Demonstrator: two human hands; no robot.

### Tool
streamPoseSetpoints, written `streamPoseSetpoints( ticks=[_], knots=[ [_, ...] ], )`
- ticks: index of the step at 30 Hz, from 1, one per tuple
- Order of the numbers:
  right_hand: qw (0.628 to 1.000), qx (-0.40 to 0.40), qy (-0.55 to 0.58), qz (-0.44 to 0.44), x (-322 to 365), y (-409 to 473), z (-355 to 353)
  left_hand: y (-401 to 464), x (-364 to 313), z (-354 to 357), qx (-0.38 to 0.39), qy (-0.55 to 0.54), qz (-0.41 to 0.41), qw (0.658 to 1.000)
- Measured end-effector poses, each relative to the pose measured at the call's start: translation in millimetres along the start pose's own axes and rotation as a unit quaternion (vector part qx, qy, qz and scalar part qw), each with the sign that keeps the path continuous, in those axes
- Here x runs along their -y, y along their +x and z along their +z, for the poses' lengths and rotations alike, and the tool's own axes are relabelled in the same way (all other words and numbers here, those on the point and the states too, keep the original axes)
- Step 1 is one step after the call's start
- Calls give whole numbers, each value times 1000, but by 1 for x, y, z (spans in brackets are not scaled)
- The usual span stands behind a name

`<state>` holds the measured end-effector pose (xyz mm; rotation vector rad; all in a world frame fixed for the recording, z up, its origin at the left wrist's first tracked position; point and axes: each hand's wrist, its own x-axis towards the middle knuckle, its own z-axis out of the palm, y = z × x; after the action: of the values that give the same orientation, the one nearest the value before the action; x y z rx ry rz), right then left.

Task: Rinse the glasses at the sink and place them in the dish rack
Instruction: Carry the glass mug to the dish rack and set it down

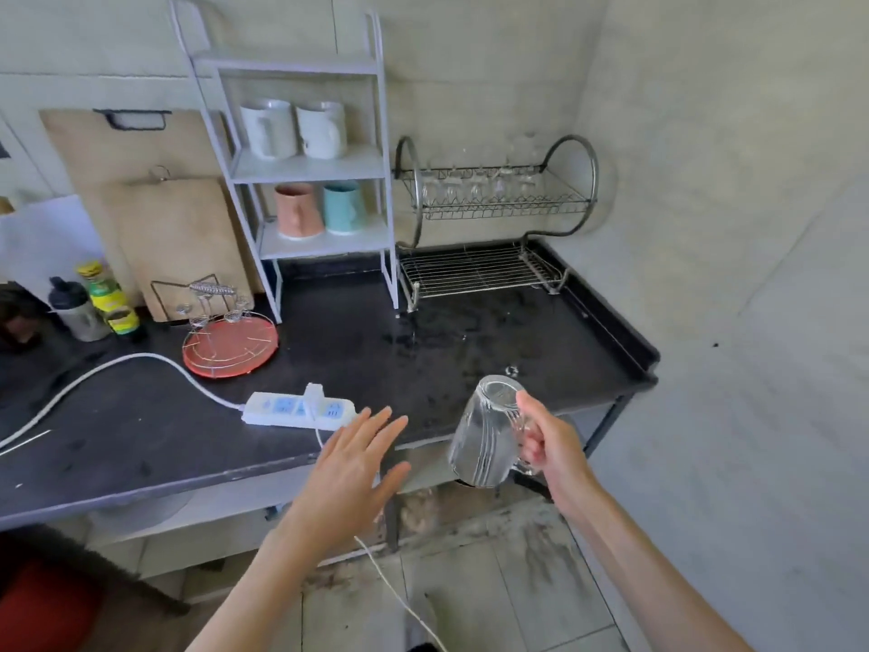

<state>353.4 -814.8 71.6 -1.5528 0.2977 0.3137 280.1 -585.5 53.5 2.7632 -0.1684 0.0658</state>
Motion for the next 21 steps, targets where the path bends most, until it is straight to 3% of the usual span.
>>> streamPoseSetpoints(
  ticks=[11, 21],
  knots=[
    [998, -41, -47, 7, 80, 206, 0, 230, 31, 28, 67, 56, -47, 995],
    [996, 21, -74, 51, 119, 377, 42, 347, 54, 53, 133, 65, -150, 977]
  ],
)
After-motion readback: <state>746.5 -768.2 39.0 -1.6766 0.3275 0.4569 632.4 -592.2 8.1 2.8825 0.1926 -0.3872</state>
